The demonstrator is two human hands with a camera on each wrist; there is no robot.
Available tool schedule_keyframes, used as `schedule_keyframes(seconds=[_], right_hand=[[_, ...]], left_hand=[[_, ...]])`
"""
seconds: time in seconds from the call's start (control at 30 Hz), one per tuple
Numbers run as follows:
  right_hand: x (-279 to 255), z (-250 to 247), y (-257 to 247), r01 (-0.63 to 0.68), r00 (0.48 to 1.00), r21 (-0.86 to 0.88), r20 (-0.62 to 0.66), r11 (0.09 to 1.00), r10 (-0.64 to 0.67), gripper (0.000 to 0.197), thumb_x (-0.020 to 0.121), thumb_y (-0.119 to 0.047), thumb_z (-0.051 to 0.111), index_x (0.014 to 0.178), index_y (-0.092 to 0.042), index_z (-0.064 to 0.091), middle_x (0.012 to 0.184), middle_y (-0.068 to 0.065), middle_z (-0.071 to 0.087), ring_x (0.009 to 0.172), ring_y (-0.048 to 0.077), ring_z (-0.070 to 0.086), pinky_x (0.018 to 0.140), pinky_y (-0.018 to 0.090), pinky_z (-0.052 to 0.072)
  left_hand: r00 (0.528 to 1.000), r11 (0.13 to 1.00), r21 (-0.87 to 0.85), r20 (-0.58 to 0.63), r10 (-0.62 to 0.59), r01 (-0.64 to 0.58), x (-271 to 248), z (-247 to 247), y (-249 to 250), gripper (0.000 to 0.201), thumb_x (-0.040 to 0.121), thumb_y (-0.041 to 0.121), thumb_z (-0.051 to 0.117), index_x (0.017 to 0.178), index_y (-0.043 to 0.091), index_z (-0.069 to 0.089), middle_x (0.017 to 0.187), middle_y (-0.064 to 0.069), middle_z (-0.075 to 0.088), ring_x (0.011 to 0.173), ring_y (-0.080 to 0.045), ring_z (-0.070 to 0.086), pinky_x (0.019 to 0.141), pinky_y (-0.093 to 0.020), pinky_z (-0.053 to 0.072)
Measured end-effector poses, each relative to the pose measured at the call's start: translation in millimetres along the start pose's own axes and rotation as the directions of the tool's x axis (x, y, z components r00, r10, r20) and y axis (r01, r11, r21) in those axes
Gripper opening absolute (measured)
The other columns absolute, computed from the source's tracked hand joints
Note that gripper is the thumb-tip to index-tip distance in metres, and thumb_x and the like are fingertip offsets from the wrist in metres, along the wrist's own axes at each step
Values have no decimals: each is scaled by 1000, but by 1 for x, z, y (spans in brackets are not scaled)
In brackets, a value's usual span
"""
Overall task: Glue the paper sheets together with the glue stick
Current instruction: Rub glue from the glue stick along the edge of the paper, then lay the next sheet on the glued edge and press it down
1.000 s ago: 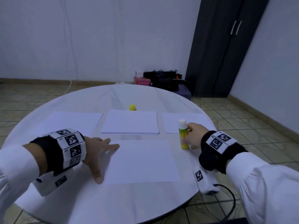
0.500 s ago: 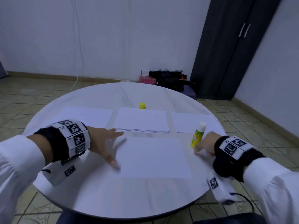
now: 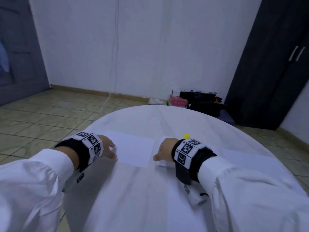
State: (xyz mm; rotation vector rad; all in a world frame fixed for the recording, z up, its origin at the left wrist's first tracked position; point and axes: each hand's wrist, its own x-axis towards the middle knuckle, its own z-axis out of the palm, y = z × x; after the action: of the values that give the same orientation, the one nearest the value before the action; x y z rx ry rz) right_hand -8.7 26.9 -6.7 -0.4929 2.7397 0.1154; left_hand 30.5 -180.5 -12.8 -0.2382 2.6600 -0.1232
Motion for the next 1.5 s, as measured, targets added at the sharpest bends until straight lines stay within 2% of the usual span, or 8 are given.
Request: schedule_keyframes(seconds=[0.13,0.33,0.77,0.9,1.07,1.17,1.37,1.5], right_hand=[[37,0,-19,-18,1000,-115,-17,993,16,59,73,-71,57,99,-18,57,107,5,54,112,27,48,84,39,37],[69,6,-26,-54,999,-98,-1,994,54,105,45,-84,63,126,-21,46,123,3,50,118,28,48,84,42,38],[57,3,-37,14,999,-41,30,999,-13,54,65,-64,69,96,-23,53,108,0,58,117,24,47,75,35,34],[48,6,-52,-10,998,198,-62,980,22,33,67,-40,72,85,-18,56,84,0,59,93,25,60,76,33,48],[12,-7,-54,46,990,599,-132,799,42,15,88,-16,60,79,-7,51,85,7,60,83,27,68,61,28,52],[-29,-11,-29,77,992,851,-120,520,49,11,95,-10,53,88,-8,44,95,7,51,45,18,64,32,17,38],[-104,15,54,79,974,958,-133,276,185,28,91,-14,59,117,-7,52,119,9,59,53,22,68,41,23,41],[-146,43,109,31,963,968,-96,250,251,31,90,-13,63,117,-3,54,113,13,64,58,23,70,42,24,43]], left_hand=[[1000,998,55,-27,14,-13,21,5,-9,47,93,46,52,134,23,50,140,1,48,122,-19,49,99,-26,35],[998,999,49,-63,21,-18,34,8,-17,59,86,55,58,137,29,45,138,4,48,125,-18,48,97,-29,38],[995,1000,26,-95,0,3,35,16,-20,60,85,58,57,137,32,44,137,5,48,124,-18,49,95,-30,40],[991,998,-61,-133,-28,20,32,24,-23,54,85,55,59,132,31,48,134,4,52,119,-17,52,91,-28,41],[959,922,-387,-262,-105,-5,9,21,-26,19,87,28,63,104,20,61,107,1,54,94,-17,54,75,-22,37],[964,777,-618,-257,-62,-115,-3,10,-26,21,82,18,67,69,21,52,82,-1,52,73,-16,46,60,-24,34],[976,334,-922,-151,156,-196,-43,5,22,18,83,-2,67,83,15,60,78,-2,62,70,-16,51,60,-25,49],[948,382,-888,-152,280,-256,-66,10,72,19,80,-9,68,90,7,68,69,-1,69,61,-12,64,57,-19,54]])
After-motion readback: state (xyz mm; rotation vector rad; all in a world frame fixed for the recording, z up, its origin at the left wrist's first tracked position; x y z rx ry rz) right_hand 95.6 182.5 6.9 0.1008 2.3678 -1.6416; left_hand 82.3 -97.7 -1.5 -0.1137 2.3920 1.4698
